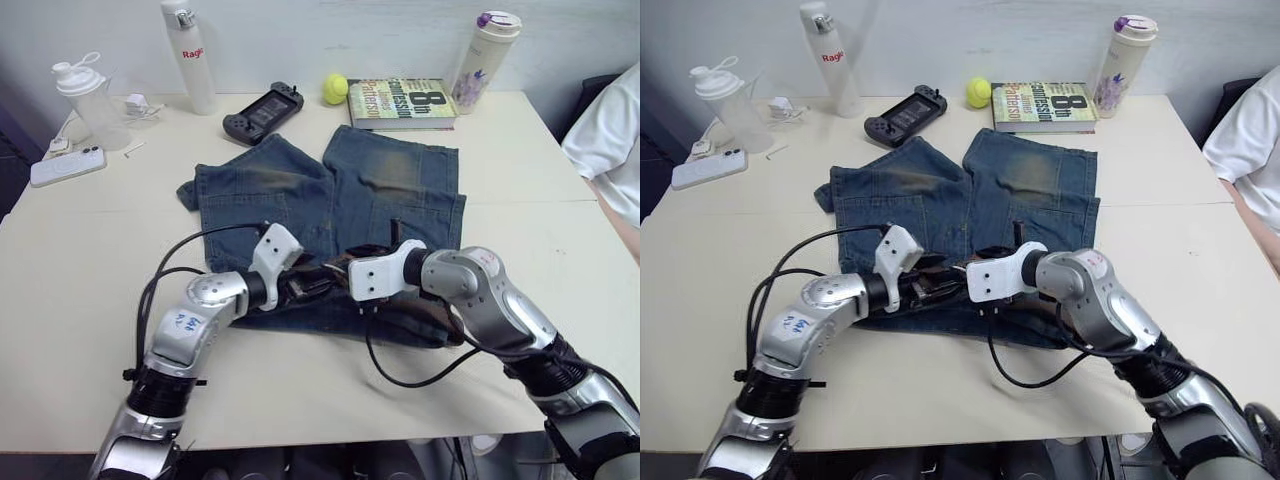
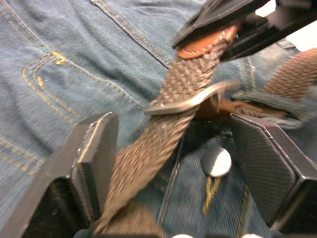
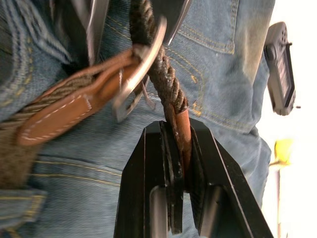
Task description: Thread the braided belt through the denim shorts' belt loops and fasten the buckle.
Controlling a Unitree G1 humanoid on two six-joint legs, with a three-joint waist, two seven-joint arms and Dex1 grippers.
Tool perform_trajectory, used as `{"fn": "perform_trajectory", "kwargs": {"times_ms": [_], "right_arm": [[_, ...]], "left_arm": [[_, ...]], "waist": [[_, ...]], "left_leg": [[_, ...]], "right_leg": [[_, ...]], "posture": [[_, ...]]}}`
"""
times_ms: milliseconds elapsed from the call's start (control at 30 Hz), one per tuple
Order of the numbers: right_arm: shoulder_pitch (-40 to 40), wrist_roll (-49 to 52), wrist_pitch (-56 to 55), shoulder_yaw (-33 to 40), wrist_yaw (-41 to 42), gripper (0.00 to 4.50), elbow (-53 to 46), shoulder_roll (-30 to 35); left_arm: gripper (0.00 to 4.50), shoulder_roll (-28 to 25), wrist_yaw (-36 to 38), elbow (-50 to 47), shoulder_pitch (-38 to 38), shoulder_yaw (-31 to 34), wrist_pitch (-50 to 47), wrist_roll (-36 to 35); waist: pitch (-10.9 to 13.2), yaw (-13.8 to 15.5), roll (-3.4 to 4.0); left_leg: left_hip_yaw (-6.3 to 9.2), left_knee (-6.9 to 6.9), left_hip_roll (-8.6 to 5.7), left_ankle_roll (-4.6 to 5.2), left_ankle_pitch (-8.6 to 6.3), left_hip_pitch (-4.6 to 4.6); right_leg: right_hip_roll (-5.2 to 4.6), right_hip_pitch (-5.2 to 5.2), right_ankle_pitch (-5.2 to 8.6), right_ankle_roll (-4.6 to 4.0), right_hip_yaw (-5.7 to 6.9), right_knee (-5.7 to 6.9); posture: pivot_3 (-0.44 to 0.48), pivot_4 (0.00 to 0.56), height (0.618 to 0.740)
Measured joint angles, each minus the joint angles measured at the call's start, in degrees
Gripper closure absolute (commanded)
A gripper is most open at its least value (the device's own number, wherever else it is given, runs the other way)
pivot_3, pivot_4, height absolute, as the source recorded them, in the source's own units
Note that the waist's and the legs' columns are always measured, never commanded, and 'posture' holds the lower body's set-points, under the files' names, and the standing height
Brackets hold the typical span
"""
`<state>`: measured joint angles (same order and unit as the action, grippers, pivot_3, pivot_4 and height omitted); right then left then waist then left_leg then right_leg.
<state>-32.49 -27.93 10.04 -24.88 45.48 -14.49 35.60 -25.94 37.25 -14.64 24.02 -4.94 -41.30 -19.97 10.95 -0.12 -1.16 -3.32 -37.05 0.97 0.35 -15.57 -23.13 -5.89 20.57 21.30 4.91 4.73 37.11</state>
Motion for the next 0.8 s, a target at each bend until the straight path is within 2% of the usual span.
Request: {"fn": "perform_trajectory", "kwargs": {"times_ms": [133,233,300,333,400,433,467,533,633,800], "right_arm": [[2.58,-2.02,3.16,1.20,-1.91,4.50,-3.10,-1.50],[3.14,-2.81,3.78,1.44,-2.91,4.50,-3.61,-2.20],[3.30,-3.34,3.78,1.63,-3.83,4.50,-4.13,-2.77],[3.32,-3.51,3.74,1.67,-4.10,4.50,-4.37,-2.88],[3.54,-3.71,3.58,2.16,-4.78,4.50,-4.63,-3.18],[3.57,-3.84,3.52,2.42,-5.09,4.50,-4.82,-3.24],[3.66,-3.95,3.48,2.56,-5.12,4.50,-5.22,-3.22],[3.85,-3.98,3.42,2.82,-5.12,4.50,-5.57,-3.10],[4.38,-3.80,3.04,3.48,-5.12,4.50,-5.92,-2.79],[6.64,-0.84,0.92,10.01,-5.13,4.50,-9.93,-0.20]], "left_arm": [[0.84,-6.91,9.73,2.42,1.74,8.47,-0.58,-8.41],[1.57,-8.76,12.11,8.42,4.98,10.63,1.60,-8.72],[2.58,-9.50,13.82,15.47,7.86,10.31,5.29,-6.75],[2.76,-9.49,14.29,17.77,8.72,10.03,6.60,-6.01],[3.58,-8.64,15.95,24.89,11.39,7.58,11.36,-3.22],[3.90,-8.22,17.55,31.03,13.28,4.19,16.70,0.45],[4.46,-8.22,18.98,35.27,13.97,1.43,21.25,3.84],[4.49,-8.32,20.62,41.69,14.99,-3.04,27.93,9.07],[4.49,-8.55,22.38,48.07,17.71,-5.71,37.91,13.40],[4.49,-8.38,23.26,53.52,19.02,-6.53,46.64,14.99]], "waist": [[0.00,0.00,0.01],[0.00,0.16,0.01],[0.00,0.31,0.01],[0.00,0.31,0.01],[0.00,0.33,0.01],[0.00,0.25,0.01],[0.00,0.15,0.01],[0.00,-0.07,0.01],[-0.01,0.01,0.01],[-0.03,0.01,0.02]], "left_leg": [[0.00,-0.02,0.04,-0.05,-0.01,0.01],[0.00,-0.06,0.00,-0.05,-0.01,0.02],[0.02,-0.07,-0.08,-0.05,-0.01,0.01],[0.00,-0.06,-0.09,-0.04,-0.01,0.01],[-0.01,-0.06,-0.11,-0.01,-0.02,-0.02],[-0.04,-0.06,-0.11,-0.01,-0.02,-0.04],[-0.07,-0.04,-0.11,-0.01,-0.02,-0.04],[-0.18,-0.03,-0.05,-0.01,-0.02,-0.03],[-0.25,-0.06,0.01,-0.02,-0.02,0.05],[-0.24,-0.11,0.00,0.00,-0.02,0.09]], "right_leg": [[0.09,0.00,0.00,-0.01,-0.02,-0.02],[0.11,0.00,0.00,-0.01,-0.02,-0.08],[0.17,0.00,0.00,-0.01,-0.01,-0.06],[0.21,0.01,0.00,-0.01,-0.02,-0.05],[0.22,0.00,-0.01,0.02,-0.02,0.09],[0.24,0.04,-0.01,0.02,-0.03,0.13],[0.26,0.07,-0.01,0.02,-0.03,0.17],[0.31,0.17,-0.01,0.02,-0.05,0.26],[0.28,0.16,-0.01,0.01,-0.08,0.33],[0.13,0.11,-0.01,0.01,-0.16,0.38]], "posture": [[0.000,0.150,0.740],[0.000,0.150,0.740],[0.000,0.150,0.740],[0.000,0.150,0.740],[0.000,0.150,0.740],[0.000,0.150,0.740],[0.000,0.150,0.740],[0.000,0.150,0.740],[0.000,0.150,0.740],[0.000,0.150,0.740]]}}
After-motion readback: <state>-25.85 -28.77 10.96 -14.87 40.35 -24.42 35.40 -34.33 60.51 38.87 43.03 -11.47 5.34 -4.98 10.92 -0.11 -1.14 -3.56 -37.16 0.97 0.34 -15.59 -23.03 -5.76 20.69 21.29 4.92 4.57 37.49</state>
